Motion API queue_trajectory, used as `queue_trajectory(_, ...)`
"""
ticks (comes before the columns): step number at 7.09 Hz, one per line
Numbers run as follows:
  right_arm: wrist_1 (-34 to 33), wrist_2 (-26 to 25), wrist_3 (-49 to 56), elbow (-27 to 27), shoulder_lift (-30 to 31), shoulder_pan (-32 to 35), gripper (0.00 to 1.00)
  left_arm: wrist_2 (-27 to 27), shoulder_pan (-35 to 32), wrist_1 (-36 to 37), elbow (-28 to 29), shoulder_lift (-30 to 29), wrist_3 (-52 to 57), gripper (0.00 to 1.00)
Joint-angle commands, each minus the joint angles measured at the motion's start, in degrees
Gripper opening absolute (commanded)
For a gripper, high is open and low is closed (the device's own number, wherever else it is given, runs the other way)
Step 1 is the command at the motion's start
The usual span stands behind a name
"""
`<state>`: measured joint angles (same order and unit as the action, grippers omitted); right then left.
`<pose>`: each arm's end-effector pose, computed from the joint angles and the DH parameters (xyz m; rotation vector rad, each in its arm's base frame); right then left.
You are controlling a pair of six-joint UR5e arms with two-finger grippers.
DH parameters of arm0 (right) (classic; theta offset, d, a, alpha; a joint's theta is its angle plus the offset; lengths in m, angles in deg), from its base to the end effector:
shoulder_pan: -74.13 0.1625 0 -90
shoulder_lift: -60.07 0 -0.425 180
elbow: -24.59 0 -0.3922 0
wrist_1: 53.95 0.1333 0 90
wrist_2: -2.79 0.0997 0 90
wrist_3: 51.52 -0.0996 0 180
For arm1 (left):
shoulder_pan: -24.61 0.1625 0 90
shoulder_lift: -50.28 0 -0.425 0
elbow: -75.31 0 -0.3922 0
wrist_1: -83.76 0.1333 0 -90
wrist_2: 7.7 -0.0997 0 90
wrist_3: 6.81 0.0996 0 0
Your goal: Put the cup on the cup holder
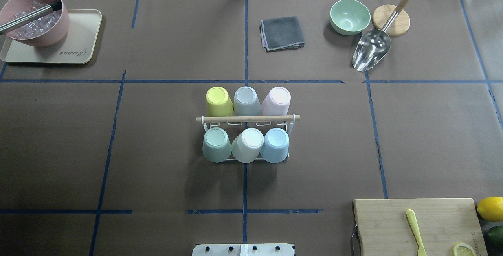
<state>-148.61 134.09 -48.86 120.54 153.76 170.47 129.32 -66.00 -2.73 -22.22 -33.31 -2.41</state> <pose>0.1181 -0.4507 0.6501 0.0166 -0.7218 0.0765 -0.0651 -0.4408 0.6492 -0.0034 0.8215 0.0453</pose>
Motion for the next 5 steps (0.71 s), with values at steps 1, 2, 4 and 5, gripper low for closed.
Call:
queue_trajectory(1, 0.0, 0.0, -0.03, -0.06, 0.0, -0.01, 1.0, 0.0, 0.0, 0.0, -0.12, 0.0, 0.08, 1.0)
queue_trajectory(2, 0.0, 0.0, -0.03, -0.06, 0.0, -0.01, 1.0, 0.0, -0.09, -0.09, -0.21, 0.0, 0.08, 1.0)
queue_trajectory(4, 0.0, 0.0, -0.02, -0.15, 0.0, -0.01, 1.0, 0.09, -0.18, -0.17, -0.04, 0.44, 0.34, 1.0)
queue_trajectory(5, 0.0, 0.0, -0.03, -0.23, 0.0, -0.01, 1.0, 0.0, -0.44, -0.18, -0.04, 0.44, 0.34, 1.0)
